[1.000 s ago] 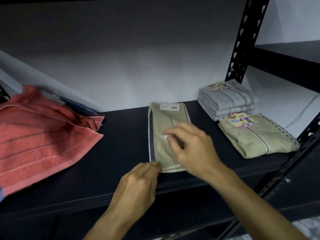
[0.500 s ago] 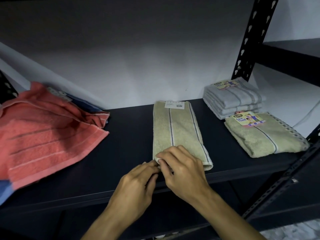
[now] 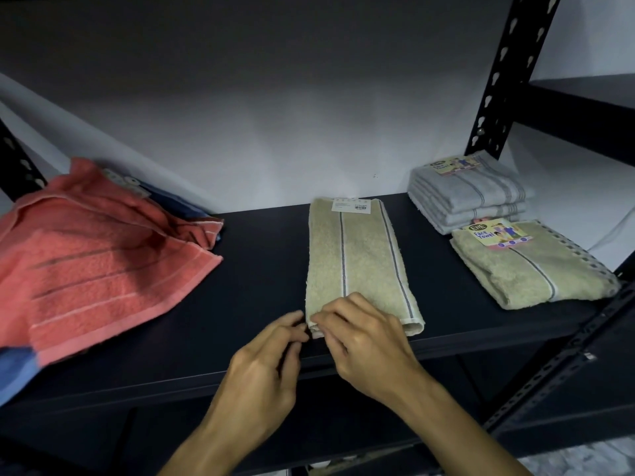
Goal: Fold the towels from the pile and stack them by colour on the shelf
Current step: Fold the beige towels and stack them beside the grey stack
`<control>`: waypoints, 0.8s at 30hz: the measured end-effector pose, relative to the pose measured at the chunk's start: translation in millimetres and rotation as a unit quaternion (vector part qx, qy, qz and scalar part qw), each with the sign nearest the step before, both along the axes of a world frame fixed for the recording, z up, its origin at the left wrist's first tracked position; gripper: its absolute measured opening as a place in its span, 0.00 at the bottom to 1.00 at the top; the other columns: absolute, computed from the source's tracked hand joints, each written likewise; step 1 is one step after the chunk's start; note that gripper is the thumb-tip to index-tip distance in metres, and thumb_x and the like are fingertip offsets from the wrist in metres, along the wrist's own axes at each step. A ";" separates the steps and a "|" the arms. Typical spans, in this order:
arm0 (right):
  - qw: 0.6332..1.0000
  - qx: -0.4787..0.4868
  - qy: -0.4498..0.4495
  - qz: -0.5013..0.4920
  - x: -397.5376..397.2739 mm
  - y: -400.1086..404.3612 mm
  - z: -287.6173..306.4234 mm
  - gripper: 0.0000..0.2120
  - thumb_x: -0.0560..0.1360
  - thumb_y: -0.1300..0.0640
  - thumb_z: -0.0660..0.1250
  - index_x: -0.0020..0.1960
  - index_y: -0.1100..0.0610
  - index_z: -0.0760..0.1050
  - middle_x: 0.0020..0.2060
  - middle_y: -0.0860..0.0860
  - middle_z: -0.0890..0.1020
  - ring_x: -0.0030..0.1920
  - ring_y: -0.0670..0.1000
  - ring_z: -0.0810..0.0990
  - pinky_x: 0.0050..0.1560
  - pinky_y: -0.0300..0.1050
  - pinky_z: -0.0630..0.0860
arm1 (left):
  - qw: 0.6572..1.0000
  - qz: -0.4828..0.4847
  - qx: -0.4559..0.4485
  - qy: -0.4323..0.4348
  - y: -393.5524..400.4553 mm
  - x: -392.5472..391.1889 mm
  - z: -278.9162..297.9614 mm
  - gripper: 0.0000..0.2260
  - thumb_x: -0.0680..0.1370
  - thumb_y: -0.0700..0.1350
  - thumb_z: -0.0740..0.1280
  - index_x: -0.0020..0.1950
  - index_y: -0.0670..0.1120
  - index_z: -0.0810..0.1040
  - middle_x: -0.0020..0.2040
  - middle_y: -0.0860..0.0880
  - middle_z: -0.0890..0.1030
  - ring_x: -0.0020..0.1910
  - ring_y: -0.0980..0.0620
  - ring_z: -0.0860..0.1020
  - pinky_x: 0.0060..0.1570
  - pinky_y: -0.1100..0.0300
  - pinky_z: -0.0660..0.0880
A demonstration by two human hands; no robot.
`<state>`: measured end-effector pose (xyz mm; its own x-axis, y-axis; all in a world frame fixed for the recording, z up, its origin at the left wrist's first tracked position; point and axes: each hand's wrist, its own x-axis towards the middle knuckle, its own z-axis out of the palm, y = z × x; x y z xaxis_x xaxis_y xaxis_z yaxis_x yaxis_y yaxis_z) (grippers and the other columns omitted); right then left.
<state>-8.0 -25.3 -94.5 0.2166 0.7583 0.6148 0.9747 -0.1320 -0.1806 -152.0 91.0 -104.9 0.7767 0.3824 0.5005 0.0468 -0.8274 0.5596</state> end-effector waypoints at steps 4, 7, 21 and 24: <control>0.999 0.002 0.035 0.017 -1.3 -14.0 -0.1 0.10 0.75 0.62 0.69 0.57 0.57 0.81 0.51 0.45 0.80 0.54 0.44 0.76 0.42 0.39 0.79 | 0.998 0.048 0.000 -0.034 12.2 -0.8 3.8 0.07 0.76 0.38 0.71 0.51 0.48 0.82 0.60 0.56 0.80 0.55 0.63 0.79 0.52 0.69 0.76; 0.995 0.062 0.056 -0.045 1.6 -44.5 -2.7 0.11 0.75 0.60 0.69 0.57 0.55 0.81 0.54 0.46 0.78 0.59 0.46 0.75 0.43 0.40 0.79 | 0.998 0.039 0.048 -0.011 15.4 8.8 21.4 0.11 0.77 0.52 0.64 0.55 0.51 0.80 0.59 0.59 0.79 0.58 0.61 0.77 0.53 0.60 0.78; 0.938 0.070 0.185 -0.283 23.4 -74.9 7.1 0.03 0.74 0.50 0.70 0.48 0.46 0.80 0.39 0.39 0.79 0.43 0.46 0.77 0.36 0.44 0.74 | 0.933 -0.138 0.293 0.158 -22.1 109.4 67.8 0.11 0.79 0.55 0.65 0.56 0.52 0.80 0.50 0.55 0.81 0.52 0.53 0.78 0.58 0.55 0.72; 0.933 0.090 0.198 -0.287 21.8 -70.8 10.8 0.04 0.74 0.50 0.70 0.49 0.46 0.79 0.40 0.39 0.80 0.44 0.45 0.77 0.36 0.43 0.72 | 0.960 -0.115 0.189 0.172 -18.8 111.4 81.1 0.08 0.79 0.56 0.66 0.54 0.56 0.81 0.47 0.58 0.83 0.48 0.58 0.79 0.50 0.58 0.75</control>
